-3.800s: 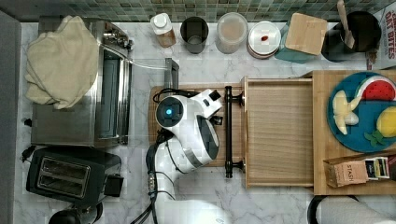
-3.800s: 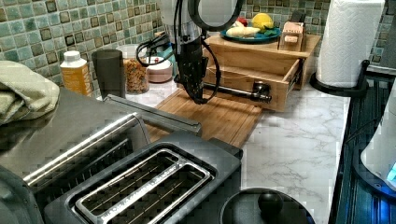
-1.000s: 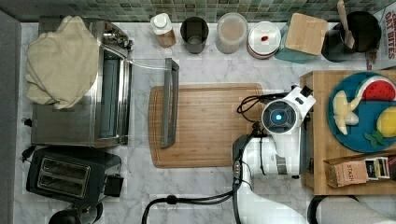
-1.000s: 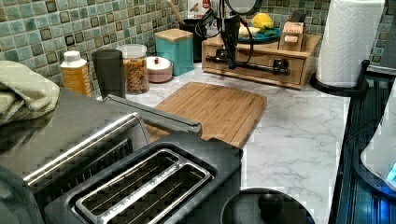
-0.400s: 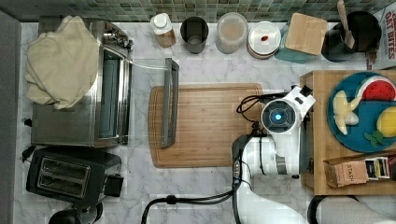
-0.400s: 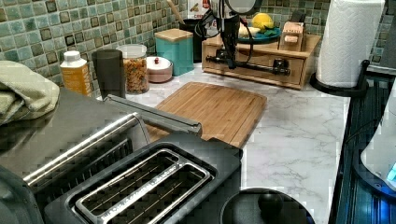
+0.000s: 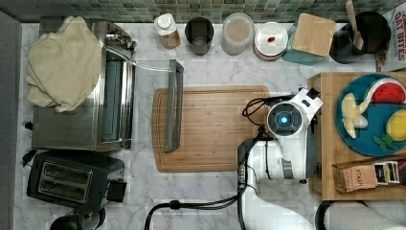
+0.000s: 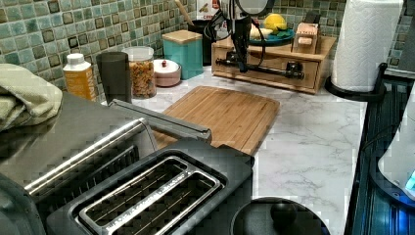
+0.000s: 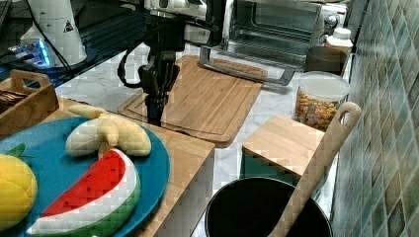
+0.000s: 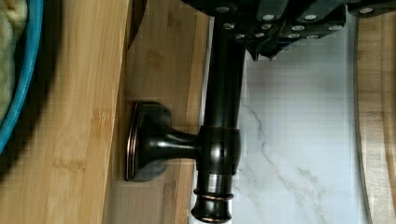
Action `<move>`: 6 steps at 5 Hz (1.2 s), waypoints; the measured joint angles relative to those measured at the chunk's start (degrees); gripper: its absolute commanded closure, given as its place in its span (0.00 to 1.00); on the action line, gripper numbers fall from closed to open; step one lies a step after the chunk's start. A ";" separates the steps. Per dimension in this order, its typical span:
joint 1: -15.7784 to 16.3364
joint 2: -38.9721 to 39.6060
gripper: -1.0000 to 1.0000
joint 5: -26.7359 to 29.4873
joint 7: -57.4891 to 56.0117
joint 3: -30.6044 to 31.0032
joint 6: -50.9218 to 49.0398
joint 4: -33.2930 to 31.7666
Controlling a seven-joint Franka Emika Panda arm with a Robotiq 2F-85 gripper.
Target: Close the drawer.
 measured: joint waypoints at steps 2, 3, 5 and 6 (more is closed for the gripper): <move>0.70 0.01 1.00 0.00 0.00 -0.64 0.03 0.00; 1.08 0.01 1.00 0.00 0.00 -1.05 0.03 0.00; 1.37 0.08 1.00 -0.08 0.00 -1.27 -0.11 0.00; 1.39 0.06 1.00 -0.08 0.00 -1.29 -0.17 0.00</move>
